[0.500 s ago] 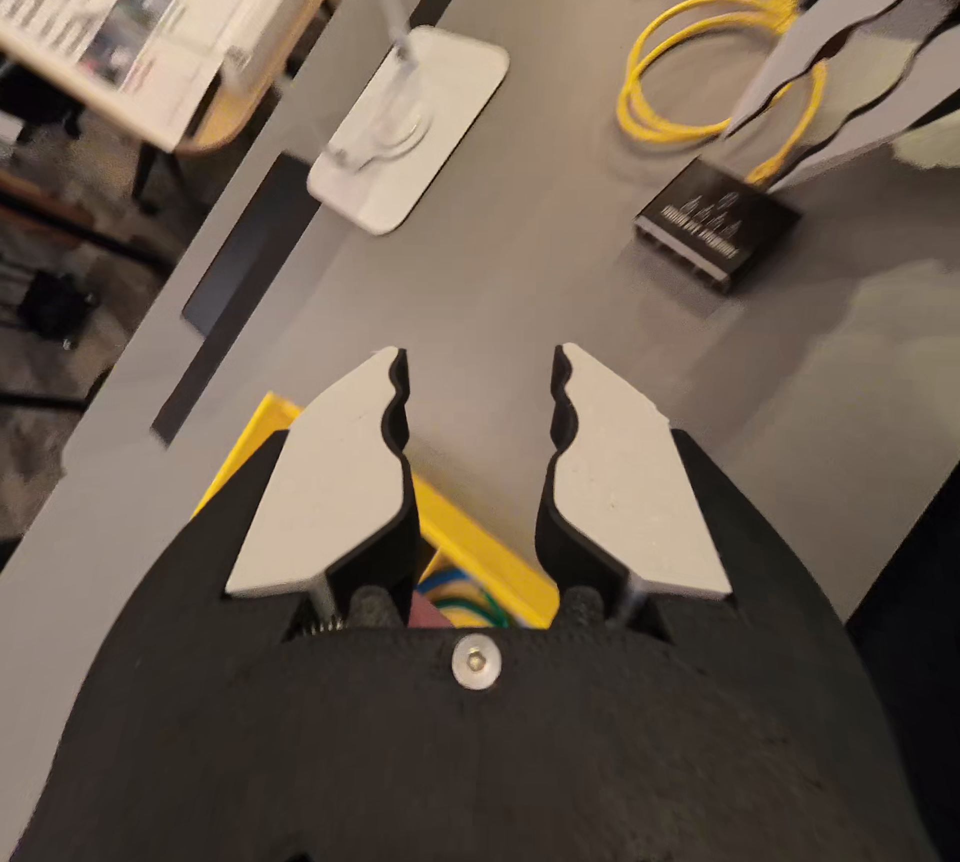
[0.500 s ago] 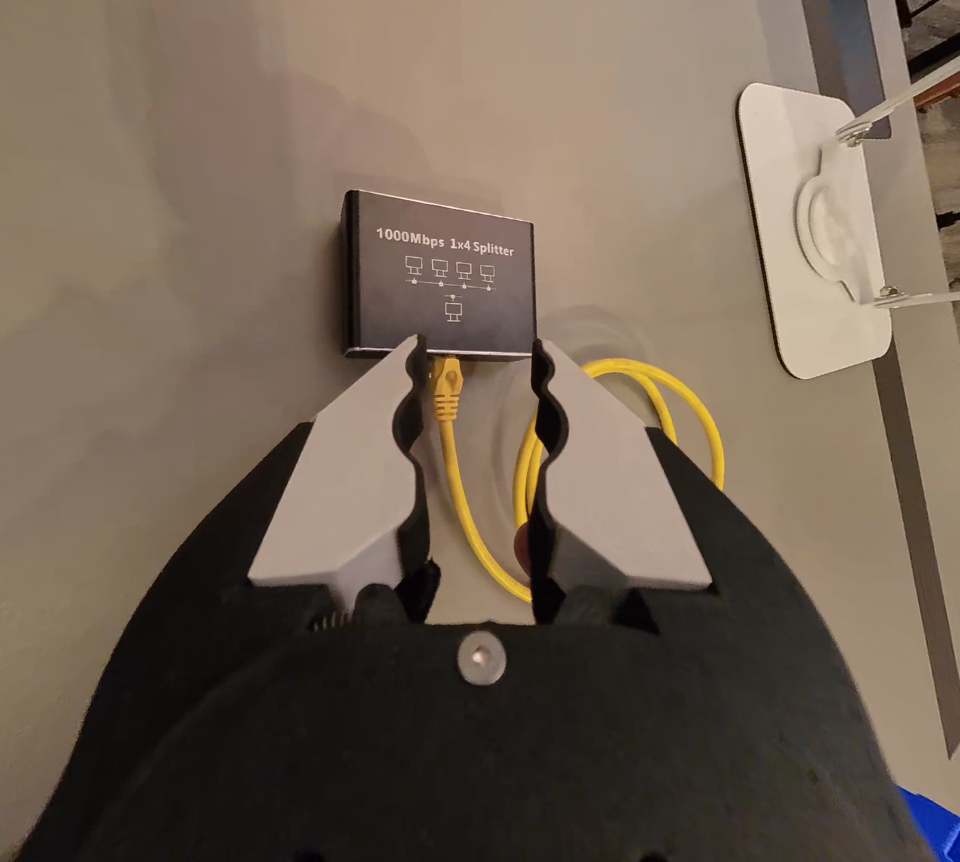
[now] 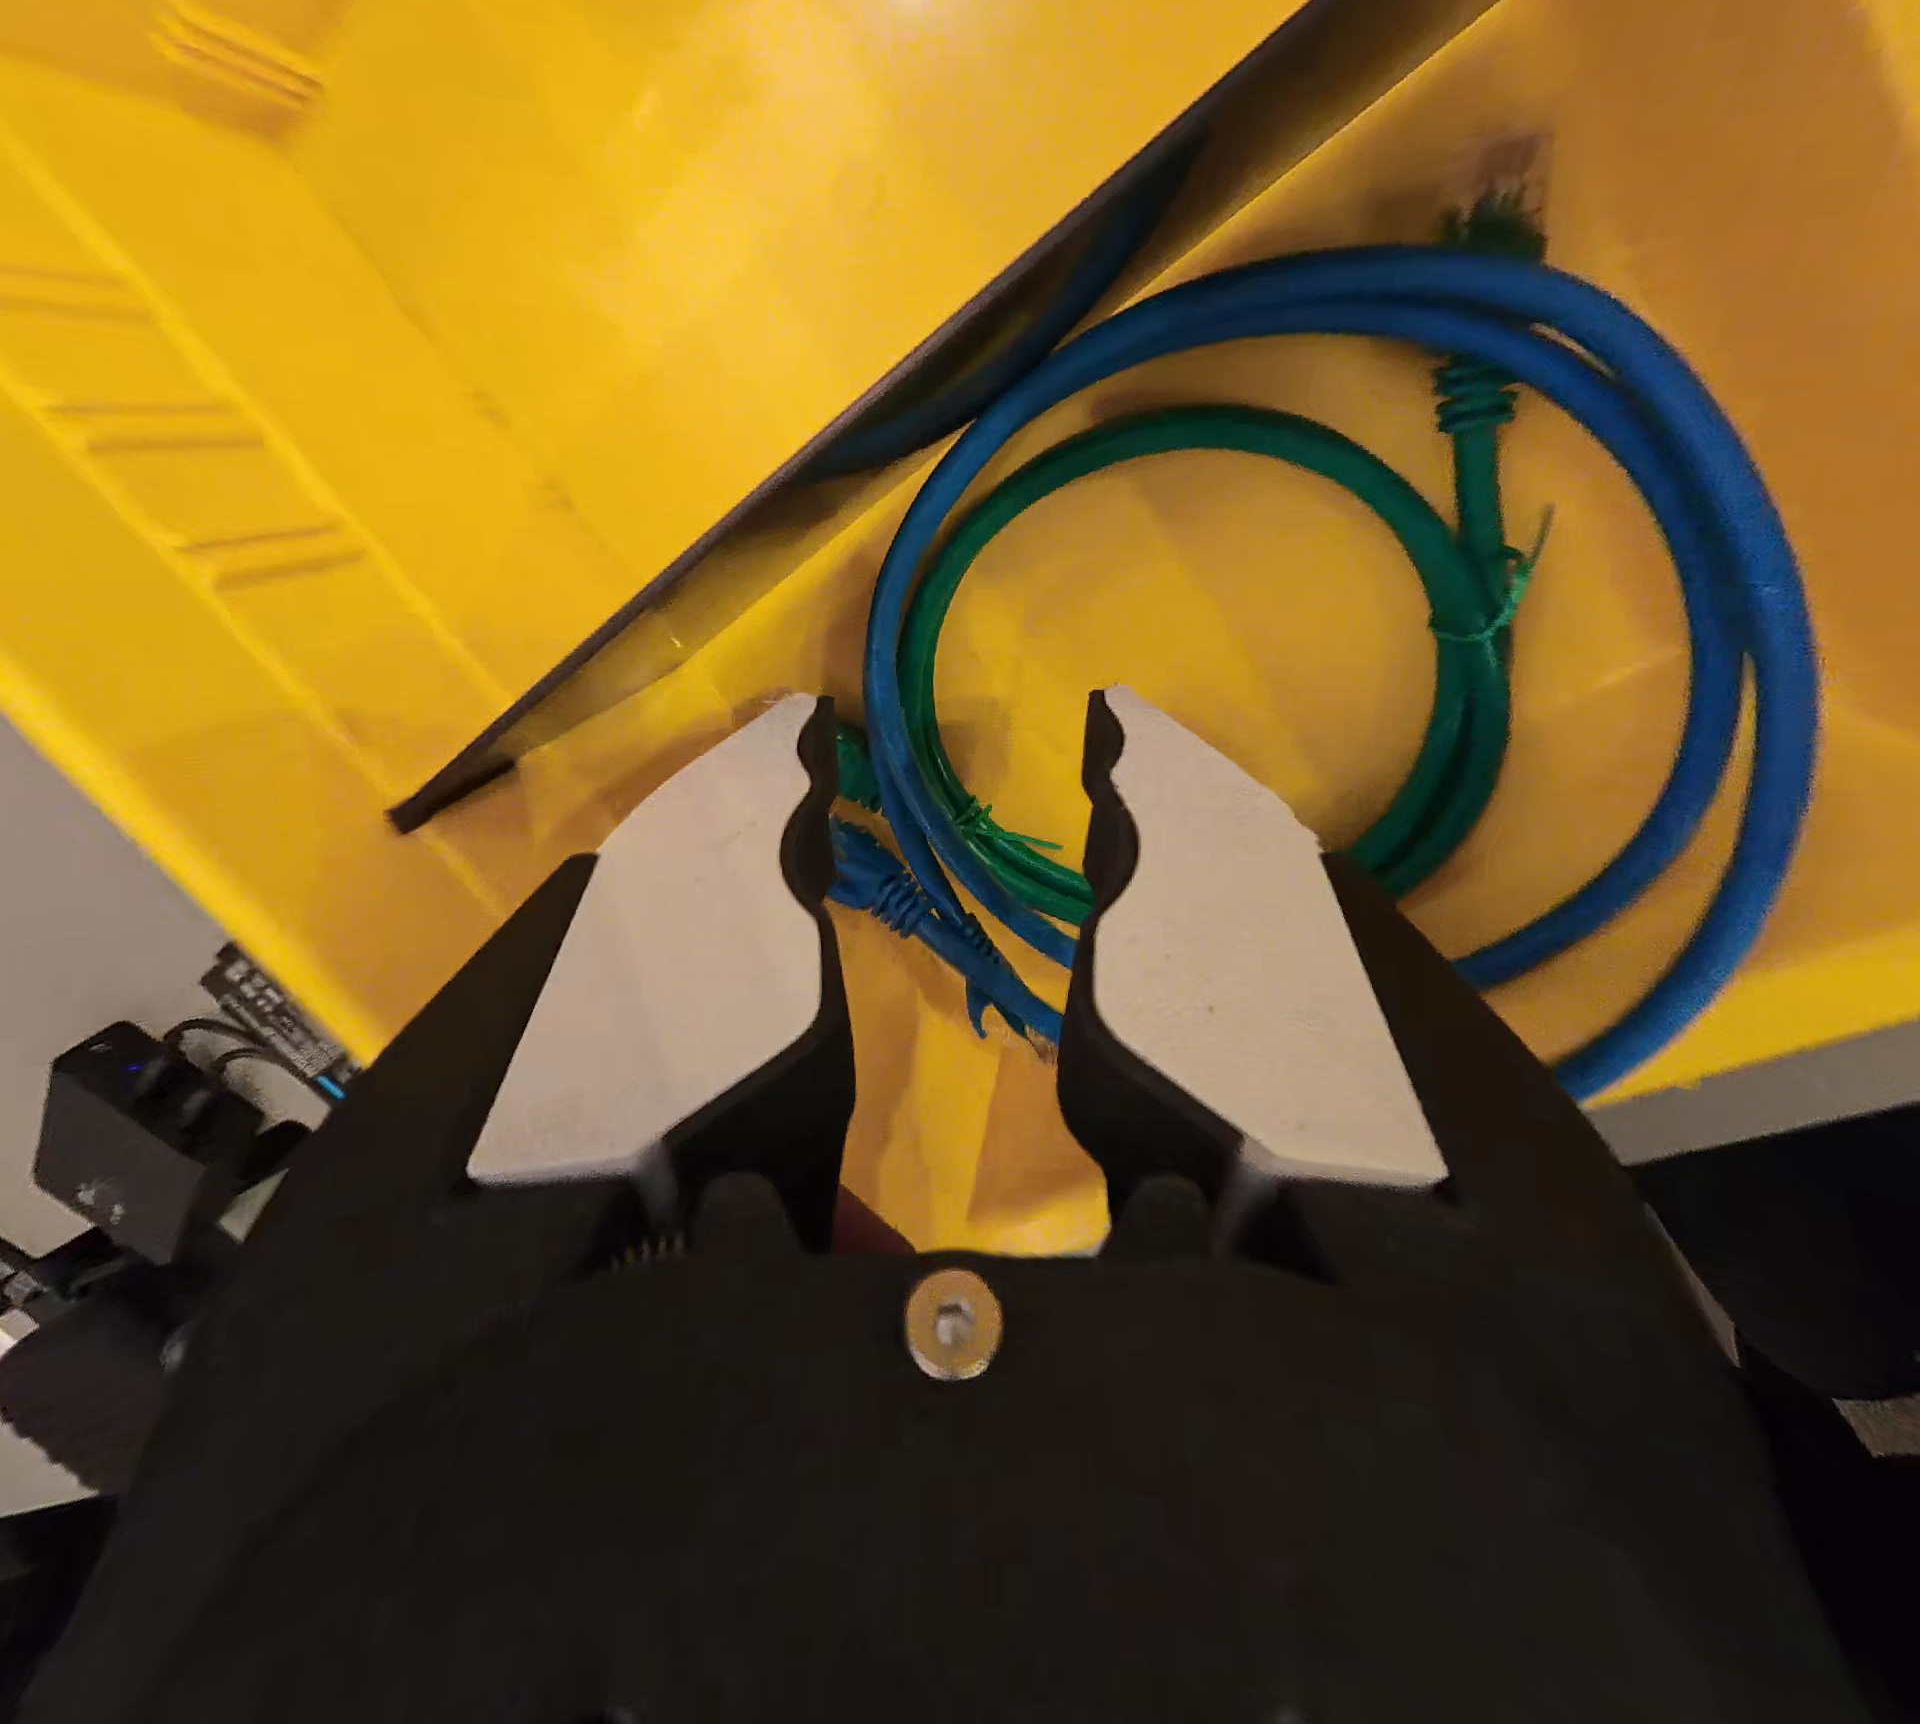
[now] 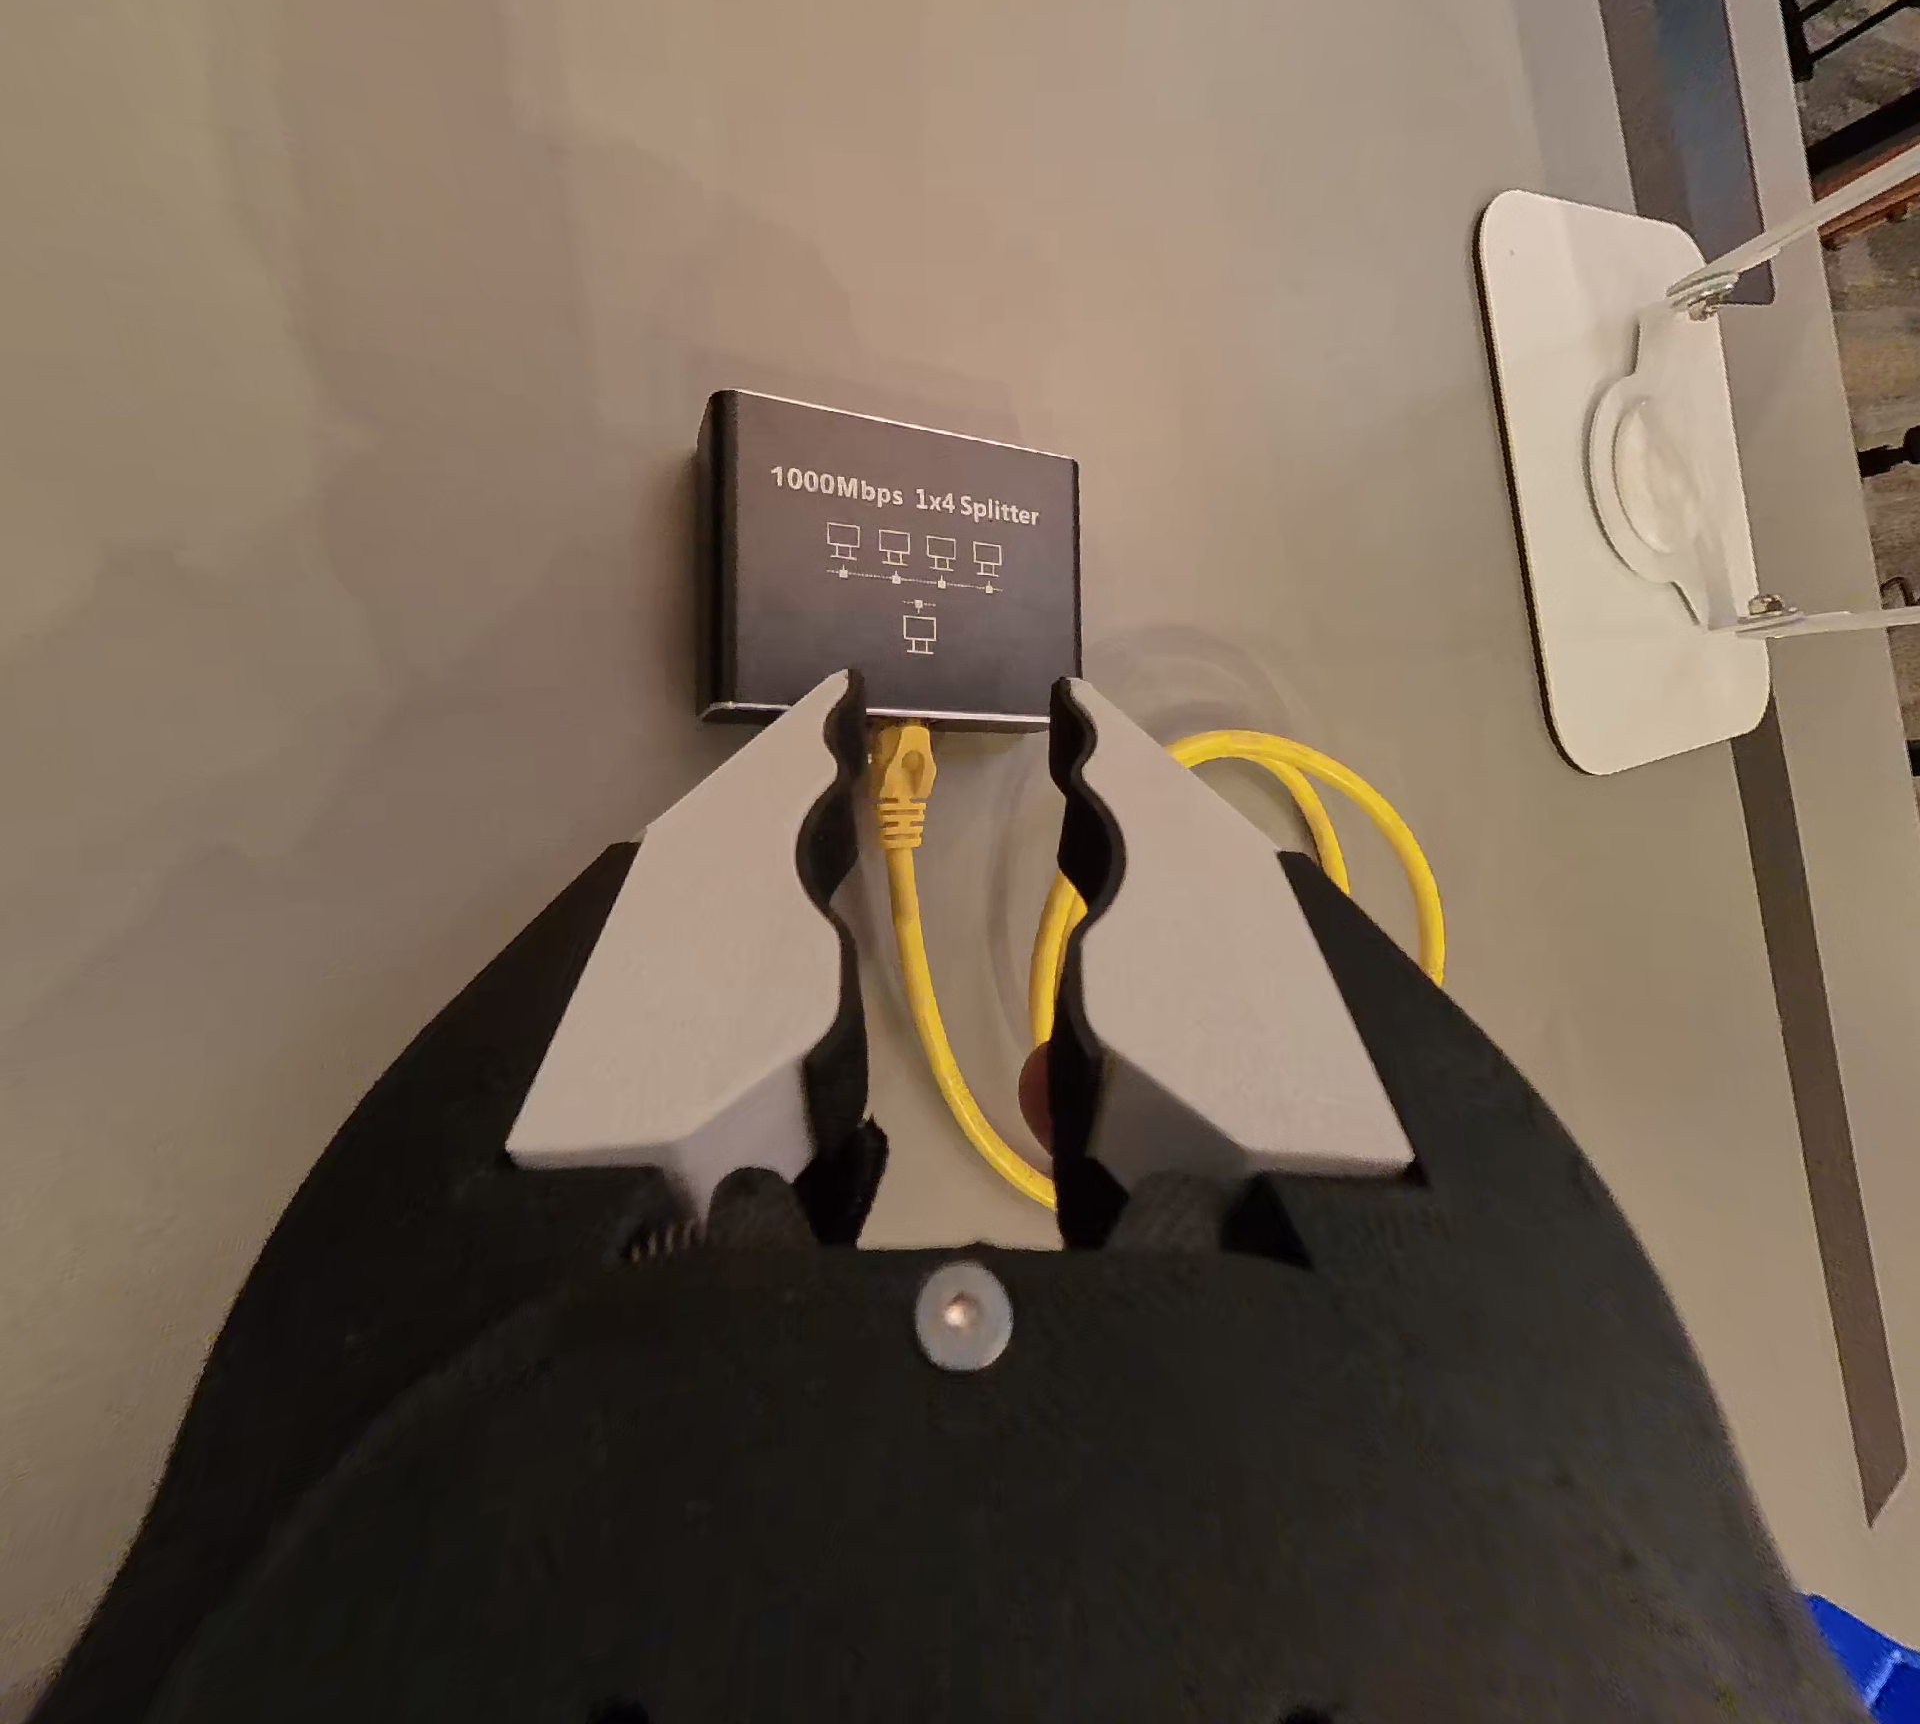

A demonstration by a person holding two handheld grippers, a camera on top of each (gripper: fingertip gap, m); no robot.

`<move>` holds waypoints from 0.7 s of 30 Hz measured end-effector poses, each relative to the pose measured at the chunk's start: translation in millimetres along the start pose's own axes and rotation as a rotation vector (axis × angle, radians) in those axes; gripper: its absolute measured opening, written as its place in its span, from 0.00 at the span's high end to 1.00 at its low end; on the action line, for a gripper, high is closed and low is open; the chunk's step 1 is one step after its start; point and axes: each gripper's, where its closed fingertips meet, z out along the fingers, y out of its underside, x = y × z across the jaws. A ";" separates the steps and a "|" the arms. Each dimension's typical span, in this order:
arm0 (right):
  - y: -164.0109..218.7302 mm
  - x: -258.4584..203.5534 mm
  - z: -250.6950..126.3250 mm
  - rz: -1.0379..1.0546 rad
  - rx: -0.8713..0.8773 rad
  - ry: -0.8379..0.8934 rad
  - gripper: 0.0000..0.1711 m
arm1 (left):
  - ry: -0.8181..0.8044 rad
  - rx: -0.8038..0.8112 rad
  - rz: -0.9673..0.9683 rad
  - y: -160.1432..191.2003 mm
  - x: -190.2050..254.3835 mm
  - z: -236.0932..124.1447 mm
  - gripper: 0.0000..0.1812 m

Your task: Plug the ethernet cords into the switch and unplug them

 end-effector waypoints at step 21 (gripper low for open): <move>0.4 3.6 -3.7 0.006 0.015 0.007 0.83 | -0.094 0.072 -0.004 -12.9 -16.2 -4.7 0.97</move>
